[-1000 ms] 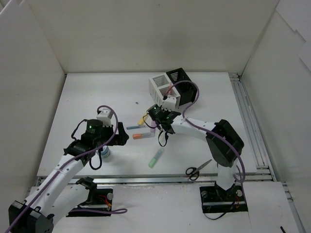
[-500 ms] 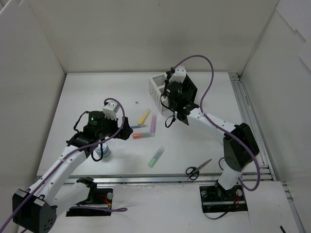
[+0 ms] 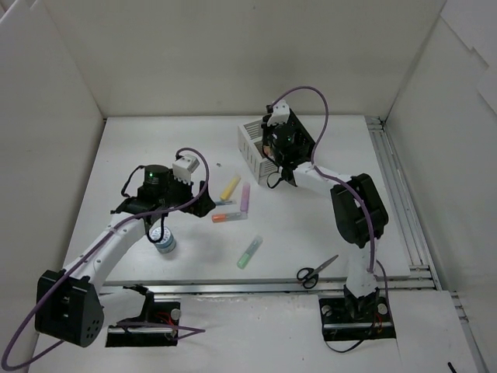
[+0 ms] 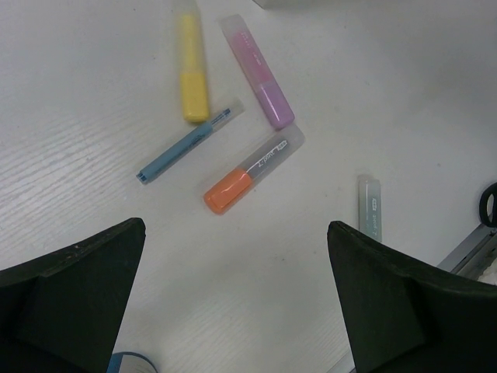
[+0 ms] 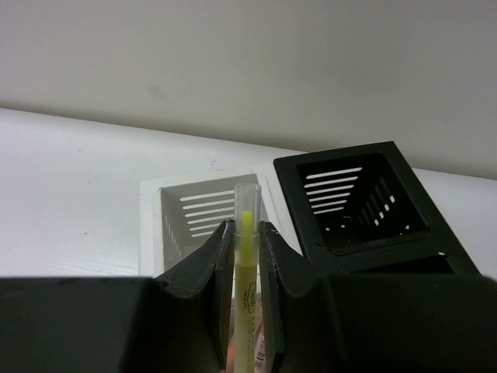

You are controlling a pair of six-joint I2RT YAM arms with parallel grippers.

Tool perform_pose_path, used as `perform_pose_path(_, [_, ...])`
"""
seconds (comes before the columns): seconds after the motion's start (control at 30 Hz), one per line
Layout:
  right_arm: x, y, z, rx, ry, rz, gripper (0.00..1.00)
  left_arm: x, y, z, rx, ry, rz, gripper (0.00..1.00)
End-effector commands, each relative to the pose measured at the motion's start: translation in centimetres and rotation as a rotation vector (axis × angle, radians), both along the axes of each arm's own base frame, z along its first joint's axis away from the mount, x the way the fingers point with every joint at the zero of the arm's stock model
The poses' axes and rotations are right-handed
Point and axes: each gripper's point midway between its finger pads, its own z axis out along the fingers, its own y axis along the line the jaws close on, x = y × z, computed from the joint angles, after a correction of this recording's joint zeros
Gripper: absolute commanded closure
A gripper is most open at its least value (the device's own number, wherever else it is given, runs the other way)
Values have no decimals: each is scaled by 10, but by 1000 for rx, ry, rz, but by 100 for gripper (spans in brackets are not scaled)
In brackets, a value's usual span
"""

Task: Sort the stationery into containers
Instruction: Place the pen in the storage box, then pick up the pen from the center of the board.

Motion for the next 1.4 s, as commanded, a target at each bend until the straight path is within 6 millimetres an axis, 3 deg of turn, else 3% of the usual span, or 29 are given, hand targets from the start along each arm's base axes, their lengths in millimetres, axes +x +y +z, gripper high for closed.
perform_pose_path(0.0, [3, 12, 59, 121, -169, 56, 100, 22, -9, 28, -8, -115, -64, 1])
perform_pose_path(0.1, [-2, 10, 44, 133, -141, 59, 96, 31, -2, 22, 26, -93, -29, 0])
perform_pose_path(0.17, [-9, 8, 52, 160, -155, 66, 80, 32, -2, 19, 32, -84, -24, 1])
perform_pose_path(0.2, [-13, 7, 49, 157, -146, 73, 65, 33, -2, 17, 36, -78, -25, 1])
perform_pose_path(0.3, [-31, 10, 68, 163, -169, 117, 42, 34, 0, 16, 63, -73, -36, 0])
perform_pose_path(0.37, [-47, 7, 94, 179, -208, 145, 21, 32, 2, 18, 106, -93, -85, 0])
perform_pose_path(0.4, [-58, 8, 89, 179, -191, 161, 2, 33, 1, 17, 123, -101, -89, 0])
perform_pose_path(0.43, [-70, 3, 107, 202, -217, 169, 2, 35, 3, 20, 136, -109, -88, 0])
perform_pose_path(0.47, [-78, 2, 113, 224, -220, 182, 2, 39, -2, 30, 136, -138, -102, 0])
perform_pose_path(0.5, [-86, -1, 102, 223, -195, 184, 2, 44, -2, 36, 144, -156, -106, 1])
perform_pose_path(0.53, [-97, -8, 115, 240, -214, 178, 2, 49, -4, 44, 144, -172, -111, 1])
perform_pose_path(0.57, [-106, -10, 104, 245, -182, 181, 2, 58, -10, 69, 140, -241, -146, 1])
perform_pose_path(0.63, [-122, -22, 116, 268, -195, 165, 2, 63, -20, 94, 140, -311, -203, 1])
perform_pose_path(0.67, [-127, -26, 110, 271, -164, 154, 2, 72, -23, 122, 139, -386, -215, 0])
perform_pose_path(0.73, [-141, -45, 101, 263, -121, 84, 2, 84, -29, 141, 168, -463, -277, 0])
perform_pose_path(0.77, [-146, -52, 100, 257, -109, 63, 2, 89, -35, 172, 166, -543, -295, 1])
perform_pose_path(0.8, [-149, -60, 92, 244, -84, 36, 2, 95, -44, 170, 161, -548, -348, 1])
perform_pose_path(0.83, [-157, -71, 89, 228, -57, -7, 2, 98, -46, 195, 188, -615, -386, 1])
perform_pose_path(0.87, [-161, -76, 84, 214, -33, -24, 2, 102, -49, 202, 193, -633, -409, 1])
perform_pose_path(0.9, [-164, -79, 80, 201, -9, -35, 2, 110, -57, 193, 189, -613, -462, 0])
perform_pose_path(0.93, [-171, -91, 72, 184, 37, -79, 2, 109, -58, 211, 219, -664, -507, 1])
perform_pose_path(0.97, [-175, -96, 71, 181, 58, -97, 2, 118, -62, 198, 237, -642, -543, 1])
perform_pose_path(1.03, [-187, -115, 66, 176, 105, -177, 2, 122, -63, 201, 304, -667, -590, 0])
perform_pose_path(1.17, [-206, -143, 63, 189, 120, -280, 2, 131, -59, 160, 391, -578, -637, 0])
perform_pose_path(1.2, [-212, -149, 68, 196, 107, -291, 2, 125, -63, 148, 386, -550, -661, 1])
perform_pose_path(1.23, [-217, -157, 65, 176, 120, -322, 2, 117, -62, 120, 375, -475, -683, 0])
perform_pose_path(1.3, [-224, -168, 70, 168, 112, -357, 2, 102, -62, 93, 376, -412, -735, 1])
perform_pose_path(1.33, [-227, -175, 66, 140, 125, -388, 2, 94, -58, 67, 377, -349, -748, 1])
perform_pose_path(1.37, [-229, -178, 65, 132, 131, -397, 2, 88, -58, 61, 387, -334, -752, 1])
